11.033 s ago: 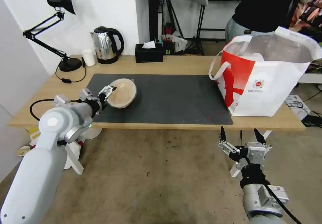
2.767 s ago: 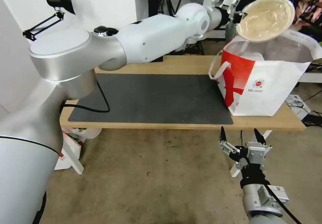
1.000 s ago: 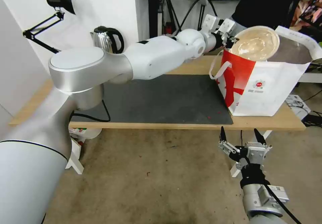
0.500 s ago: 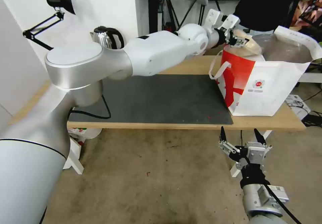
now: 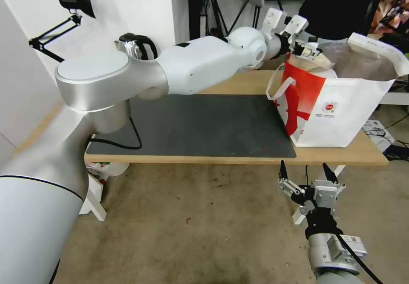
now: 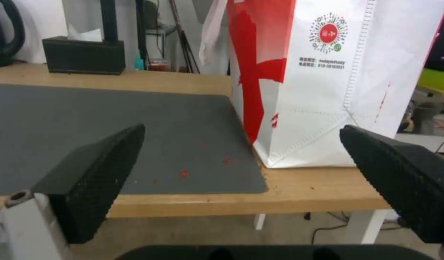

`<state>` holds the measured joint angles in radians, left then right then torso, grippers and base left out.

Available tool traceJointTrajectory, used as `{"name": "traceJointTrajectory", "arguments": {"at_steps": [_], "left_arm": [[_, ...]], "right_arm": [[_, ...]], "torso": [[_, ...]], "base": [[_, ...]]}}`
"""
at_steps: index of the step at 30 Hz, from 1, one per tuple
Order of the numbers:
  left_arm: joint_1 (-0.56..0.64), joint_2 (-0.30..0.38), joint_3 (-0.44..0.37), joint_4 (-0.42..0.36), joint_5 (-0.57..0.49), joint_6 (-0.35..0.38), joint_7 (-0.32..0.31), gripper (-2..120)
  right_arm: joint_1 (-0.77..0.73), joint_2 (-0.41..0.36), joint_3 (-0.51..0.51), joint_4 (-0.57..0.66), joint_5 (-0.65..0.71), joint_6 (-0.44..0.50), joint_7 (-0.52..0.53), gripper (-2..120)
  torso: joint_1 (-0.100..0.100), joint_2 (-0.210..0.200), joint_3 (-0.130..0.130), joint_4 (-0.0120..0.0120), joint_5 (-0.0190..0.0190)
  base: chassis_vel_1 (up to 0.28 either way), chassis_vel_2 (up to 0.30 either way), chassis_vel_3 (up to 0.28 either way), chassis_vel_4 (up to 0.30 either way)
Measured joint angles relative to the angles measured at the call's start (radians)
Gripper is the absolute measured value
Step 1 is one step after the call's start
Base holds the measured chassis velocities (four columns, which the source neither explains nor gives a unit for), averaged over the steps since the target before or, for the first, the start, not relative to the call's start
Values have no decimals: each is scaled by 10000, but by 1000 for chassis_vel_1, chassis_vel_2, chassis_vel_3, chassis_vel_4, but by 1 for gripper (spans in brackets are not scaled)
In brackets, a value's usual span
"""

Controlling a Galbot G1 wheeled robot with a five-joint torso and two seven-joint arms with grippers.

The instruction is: Pick up the trash from the table and place it into the takeout bag.

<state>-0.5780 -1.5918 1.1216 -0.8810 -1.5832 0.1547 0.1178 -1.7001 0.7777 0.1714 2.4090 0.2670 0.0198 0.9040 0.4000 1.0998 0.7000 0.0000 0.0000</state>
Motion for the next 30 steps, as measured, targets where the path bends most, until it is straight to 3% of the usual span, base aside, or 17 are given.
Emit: {"name": "traceJointTrajectory", "arguments": {"at_steps": [9, 23, 30], "left_arm": [[-19, -1, 101, -164, -165, -2, 106, 100], [-274, 9, 337, -221, -129, 63, 1013, 100], [-659, 90, 768, -180, 1052, 479, 992, 100]], "right_arm": [[-1, 0, 0, 0, 0, 0, 0, 100], [0, 0, 0, 0, 0, 0, 0, 100], [0, 0, 0, 0, 0, 0, 0, 100]], "torso": [[0, 0, 0, 0, 0], [0, 0, 0, -1, 0], [0, 1, 0, 0, 0]], "base": [[0, 0, 0, 0], [0, 0, 0, 0], [0, 0, 0, 0]]}}
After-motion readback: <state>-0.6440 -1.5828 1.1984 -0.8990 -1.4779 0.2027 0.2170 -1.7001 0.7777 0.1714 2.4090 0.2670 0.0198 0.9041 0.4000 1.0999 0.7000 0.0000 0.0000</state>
